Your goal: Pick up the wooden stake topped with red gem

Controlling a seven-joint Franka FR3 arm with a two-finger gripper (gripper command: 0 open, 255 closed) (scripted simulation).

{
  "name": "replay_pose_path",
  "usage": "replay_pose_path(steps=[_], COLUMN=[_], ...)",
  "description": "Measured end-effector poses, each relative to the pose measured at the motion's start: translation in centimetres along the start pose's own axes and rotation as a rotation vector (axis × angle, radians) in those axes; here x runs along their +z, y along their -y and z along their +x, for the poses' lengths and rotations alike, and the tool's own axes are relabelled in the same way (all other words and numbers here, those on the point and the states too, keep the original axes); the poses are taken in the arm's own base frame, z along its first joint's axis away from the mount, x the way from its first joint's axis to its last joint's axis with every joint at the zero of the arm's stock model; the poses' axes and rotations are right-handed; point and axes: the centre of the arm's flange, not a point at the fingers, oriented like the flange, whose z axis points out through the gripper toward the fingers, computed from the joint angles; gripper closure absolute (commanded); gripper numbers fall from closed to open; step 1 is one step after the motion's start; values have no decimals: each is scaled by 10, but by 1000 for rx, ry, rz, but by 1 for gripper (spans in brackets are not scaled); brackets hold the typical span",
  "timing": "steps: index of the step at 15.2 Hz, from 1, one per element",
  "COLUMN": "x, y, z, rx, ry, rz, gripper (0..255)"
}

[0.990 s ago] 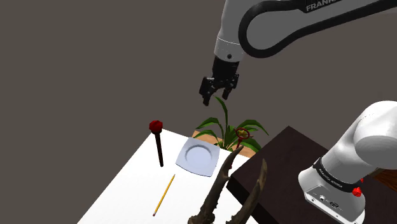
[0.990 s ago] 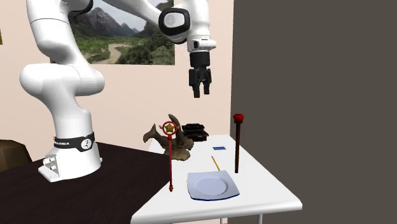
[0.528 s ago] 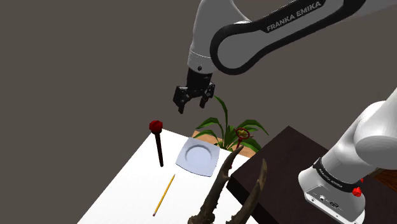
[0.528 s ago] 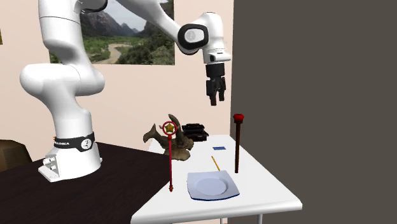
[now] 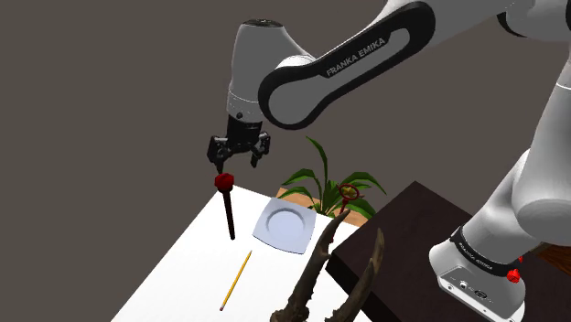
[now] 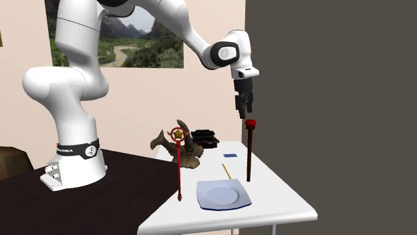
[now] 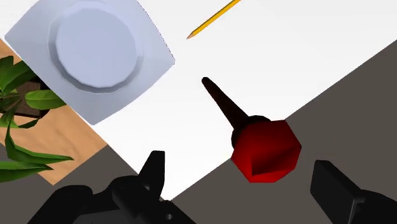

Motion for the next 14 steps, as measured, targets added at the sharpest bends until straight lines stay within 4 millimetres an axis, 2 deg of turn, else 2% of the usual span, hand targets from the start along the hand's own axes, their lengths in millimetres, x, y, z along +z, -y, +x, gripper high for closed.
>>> replay_pose_path(steps=[3, 11, 12, 14], x=[15, 55, 57, 58], y=[27, 25, 24, 23], z=[14, 14, 14, 14], rx=[17, 22, 22, 22], ry=[-11, -13, -13, -14], rz=[14, 17, 18, 18], gripper=[0, 0, 255, 255])
